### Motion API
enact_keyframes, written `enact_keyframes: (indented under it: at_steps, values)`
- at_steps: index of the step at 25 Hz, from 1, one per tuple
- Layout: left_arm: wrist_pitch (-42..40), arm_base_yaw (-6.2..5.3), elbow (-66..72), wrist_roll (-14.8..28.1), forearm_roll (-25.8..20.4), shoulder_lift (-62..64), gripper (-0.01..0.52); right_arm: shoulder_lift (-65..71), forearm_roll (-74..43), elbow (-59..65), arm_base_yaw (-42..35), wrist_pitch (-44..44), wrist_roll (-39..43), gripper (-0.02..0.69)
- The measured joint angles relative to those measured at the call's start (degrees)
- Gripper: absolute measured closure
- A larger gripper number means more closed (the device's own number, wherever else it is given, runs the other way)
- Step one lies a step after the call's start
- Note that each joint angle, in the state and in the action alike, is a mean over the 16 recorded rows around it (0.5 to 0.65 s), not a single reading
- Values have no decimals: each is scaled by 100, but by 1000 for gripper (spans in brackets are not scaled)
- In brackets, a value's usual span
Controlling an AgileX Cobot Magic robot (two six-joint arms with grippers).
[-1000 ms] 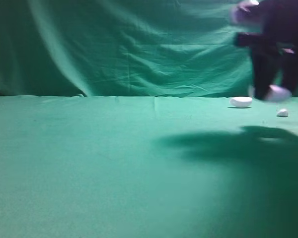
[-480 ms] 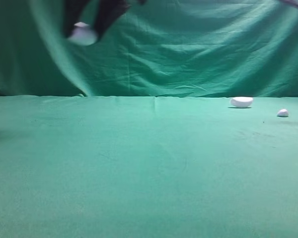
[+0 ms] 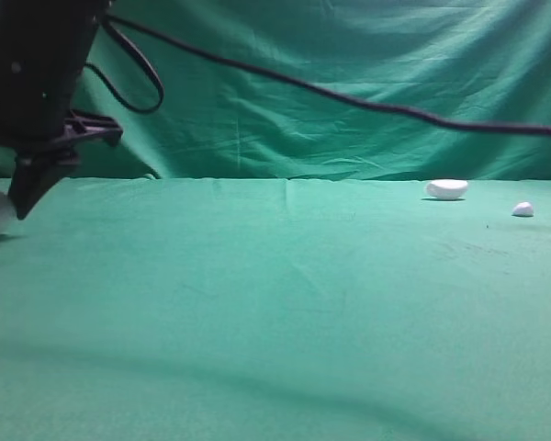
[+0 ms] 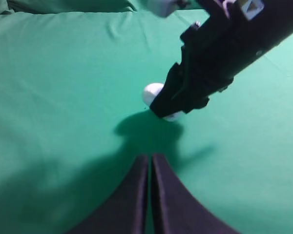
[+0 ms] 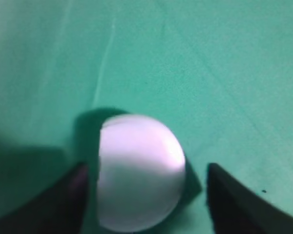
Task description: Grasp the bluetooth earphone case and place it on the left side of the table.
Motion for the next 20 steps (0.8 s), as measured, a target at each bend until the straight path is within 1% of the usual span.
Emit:
enact_keyframes:
  at_steps: [2, 5, 8, 15, 17, 20]
  values:
    - [0, 0, 0, 0, 0, 0, 514, -168, 1, -2, -9, 208, 111, 171]
    - [0, 0, 0, 0, 0, 0, 514, -525, 0, -11, -53, 651, 321, 221]
    - [0, 0, 0, 0, 0, 0, 514, -982, -5, -22, -152, 1219, 547, 317]
    - [0, 0, 0, 0, 0, 0, 514, -2355, -87, 68, -563, 2460, 1000, 585]
    - [0, 0, 0, 0, 0, 0, 514, -2775, -156, 190, -690, 2701, 1056, 634]
    - [0, 0, 0, 0, 0, 0, 514, -3414, -285, 500, -857, 2934, 1088, 662]
